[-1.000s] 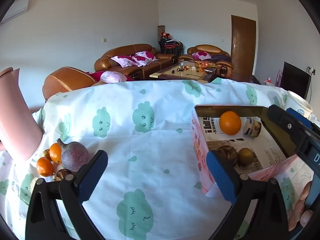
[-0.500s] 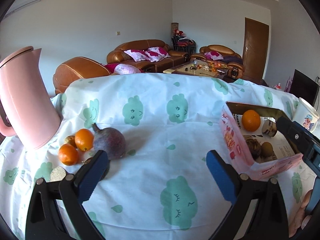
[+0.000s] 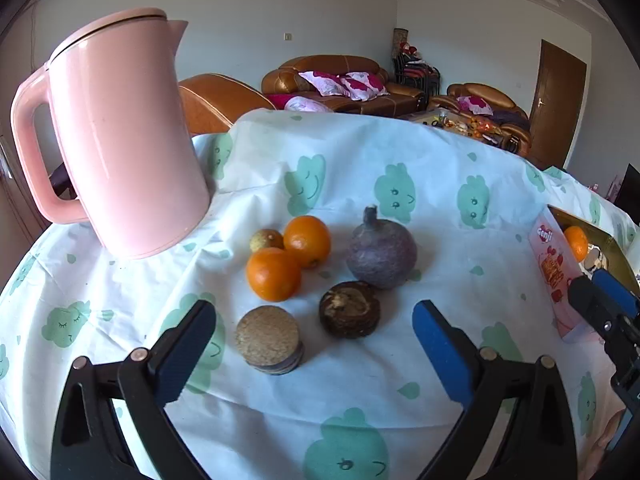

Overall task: Organize fruits
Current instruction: 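Move both tools back toward the remaining fruits, then grasp the cork-lidded round jar with the left tool while the right tool grasps a brown mangosteen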

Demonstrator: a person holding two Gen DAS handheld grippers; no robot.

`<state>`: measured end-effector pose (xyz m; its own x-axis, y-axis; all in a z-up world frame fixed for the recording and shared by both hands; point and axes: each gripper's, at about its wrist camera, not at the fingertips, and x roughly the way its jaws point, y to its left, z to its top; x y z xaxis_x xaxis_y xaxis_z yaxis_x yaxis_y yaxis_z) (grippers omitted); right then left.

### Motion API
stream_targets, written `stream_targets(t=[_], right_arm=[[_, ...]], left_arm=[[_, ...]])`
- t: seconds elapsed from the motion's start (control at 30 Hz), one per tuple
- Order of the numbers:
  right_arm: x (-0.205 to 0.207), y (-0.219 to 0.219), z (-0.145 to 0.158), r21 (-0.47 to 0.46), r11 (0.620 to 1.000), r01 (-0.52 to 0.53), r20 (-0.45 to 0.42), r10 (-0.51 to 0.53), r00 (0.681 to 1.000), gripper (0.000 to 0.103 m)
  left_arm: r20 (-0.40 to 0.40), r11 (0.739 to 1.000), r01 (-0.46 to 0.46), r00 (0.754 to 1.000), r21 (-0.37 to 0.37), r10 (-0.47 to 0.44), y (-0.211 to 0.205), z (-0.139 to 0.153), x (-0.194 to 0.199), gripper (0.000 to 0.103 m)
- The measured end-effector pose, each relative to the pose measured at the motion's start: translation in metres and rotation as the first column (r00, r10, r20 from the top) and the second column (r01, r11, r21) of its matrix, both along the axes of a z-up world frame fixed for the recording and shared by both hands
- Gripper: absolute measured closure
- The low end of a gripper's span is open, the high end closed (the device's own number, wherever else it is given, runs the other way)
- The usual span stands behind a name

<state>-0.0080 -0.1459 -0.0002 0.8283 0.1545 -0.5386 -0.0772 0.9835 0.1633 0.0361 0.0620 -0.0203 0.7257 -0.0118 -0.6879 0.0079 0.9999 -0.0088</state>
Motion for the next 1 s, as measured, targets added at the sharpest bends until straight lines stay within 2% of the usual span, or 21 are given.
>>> stream_targets(t=[0.27, 0.4, 0.57, 0.6, 0.63, 0.7, 0.83, 1.0], right_arm=[[0.012, 0.057, -0.007, -0.017, 0.993, -0.120, -0.060, 0.118, 0.991, 0.029], [0.020, 0.081, -0.012, -0.029, 0.984, -0.174, -0.104, 0.170, 0.980, 0.029], [0.031, 0.098, -0.018, -0.005, 0.981, -0.196, -0.149, 0.193, 0.970, 0.029], [0.034, 0.101, -0.020, 0.004, 0.980, -0.200, -0.159, 0.198, 0.967, 0.029], [0.036, 0.102, -0.022, 0.012, 0.979, -0.202, -0.168, 0.201, 0.965, 0.029], [0.038, 0.104, -0.024, 0.025, 0.979, -0.200, -0.182, 0.201, 0.963, 0.029], [0.040, 0.106, -0.025, 0.047, 0.979, -0.199, -0.194, 0.205, 0.959, 0.029], [0.047, 0.115, -0.026, 0.059, 0.977, -0.206, -0.209, 0.214, 0.954, 0.029]], left_arm=[[-0.101, 1.000, -0.017, 0.995, -0.011, 0.016, 0.035, -0.016, 0.010, 0.005], [-0.137, 0.999, -0.014, 0.991, -0.036, 0.009, 0.046, -0.021, 0.015, 0.020], [-0.150, 0.998, 0.009, 0.988, -0.054, -0.017, 0.045, -0.024, 0.017, 0.028], [-0.146, 0.998, 0.012, 0.989, -0.064, -0.021, 0.045, -0.024, 0.017, 0.036], [-0.138, 0.997, 0.014, 0.990, -0.079, -0.024, 0.047, -0.022, 0.017, 0.050], [-0.124, 0.994, 0.008, 0.992, -0.107, -0.022, 0.053, -0.019, 0.017, 0.067], [-0.105, 0.984, -0.036, 0.994, -0.176, 0.018, 0.069, -0.013, 0.014, 0.067], [-0.035, 0.983, -0.114, 0.993, -0.143, 0.110, 0.080, -0.001, 0.010, 0.067]])
